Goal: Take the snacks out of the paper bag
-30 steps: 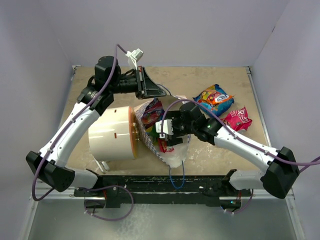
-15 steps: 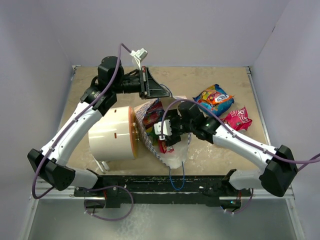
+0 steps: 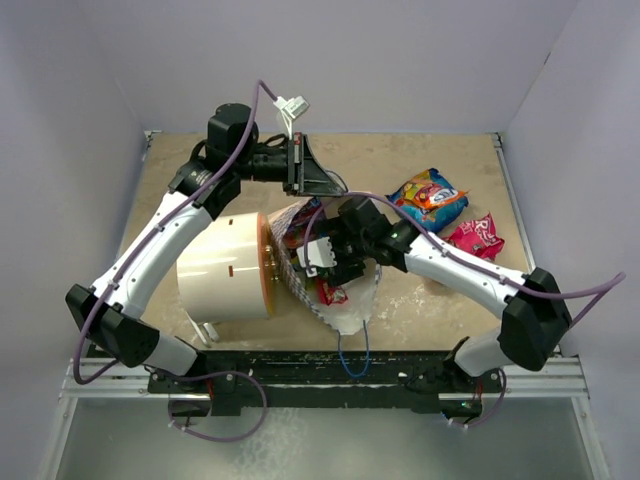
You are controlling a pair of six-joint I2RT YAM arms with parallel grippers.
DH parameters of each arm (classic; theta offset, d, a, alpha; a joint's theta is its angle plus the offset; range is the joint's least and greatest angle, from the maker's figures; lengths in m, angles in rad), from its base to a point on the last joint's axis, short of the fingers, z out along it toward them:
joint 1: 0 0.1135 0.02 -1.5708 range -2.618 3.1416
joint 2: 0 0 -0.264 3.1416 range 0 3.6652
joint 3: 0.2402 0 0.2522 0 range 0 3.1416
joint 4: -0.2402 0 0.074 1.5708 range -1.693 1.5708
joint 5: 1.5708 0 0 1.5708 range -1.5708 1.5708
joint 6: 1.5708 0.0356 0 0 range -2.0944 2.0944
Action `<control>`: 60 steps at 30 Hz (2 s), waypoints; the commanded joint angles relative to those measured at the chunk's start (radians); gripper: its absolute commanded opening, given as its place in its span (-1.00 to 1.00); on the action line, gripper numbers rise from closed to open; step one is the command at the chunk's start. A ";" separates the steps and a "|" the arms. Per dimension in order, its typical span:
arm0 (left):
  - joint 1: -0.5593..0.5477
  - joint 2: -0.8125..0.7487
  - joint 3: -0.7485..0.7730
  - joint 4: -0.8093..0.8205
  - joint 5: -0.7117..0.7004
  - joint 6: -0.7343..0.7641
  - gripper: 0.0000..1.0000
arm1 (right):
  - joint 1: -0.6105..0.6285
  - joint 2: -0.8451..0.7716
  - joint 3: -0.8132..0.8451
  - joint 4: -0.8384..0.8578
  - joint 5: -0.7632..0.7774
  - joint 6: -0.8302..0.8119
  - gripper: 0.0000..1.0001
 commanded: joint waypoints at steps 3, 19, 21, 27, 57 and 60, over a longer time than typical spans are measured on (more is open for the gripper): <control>-0.004 0.004 0.046 -0.053 0.033 0.113 -1.00 | -0.029 0.049 0.100 -0.074 0.063 -0.064 0.97; -0.004 -0.018 0.054 -0.106 -0.001 0.144 -1.00 | -0.061 0.228 0.231 -0.118 0.018 -0.053 0.96; -0.004 -0.021 0.047 -0.109 -0.006 0.142 -1.00 | -0.061 0.259 0.247 -0.126 0.027 -0.038 0.96; -0.004 -0.047 0.016 -0.113 -0.028 0.132 -1.00 | -0.060 0.304 0.237 -0.126 0.022 -0.014 0.86; 0.051 -0.117 0.084 -0.238 -0.342 0.044 -1.00 | 0.023 -0.068 0.009 0.069 0.105 0.228 -1.00; 0.050 -0.129 0.072 -0.212 -0.335 0.043 -1.00 | 0.023 -0.135 -0.060 0.144 0.118 0.205 -1.00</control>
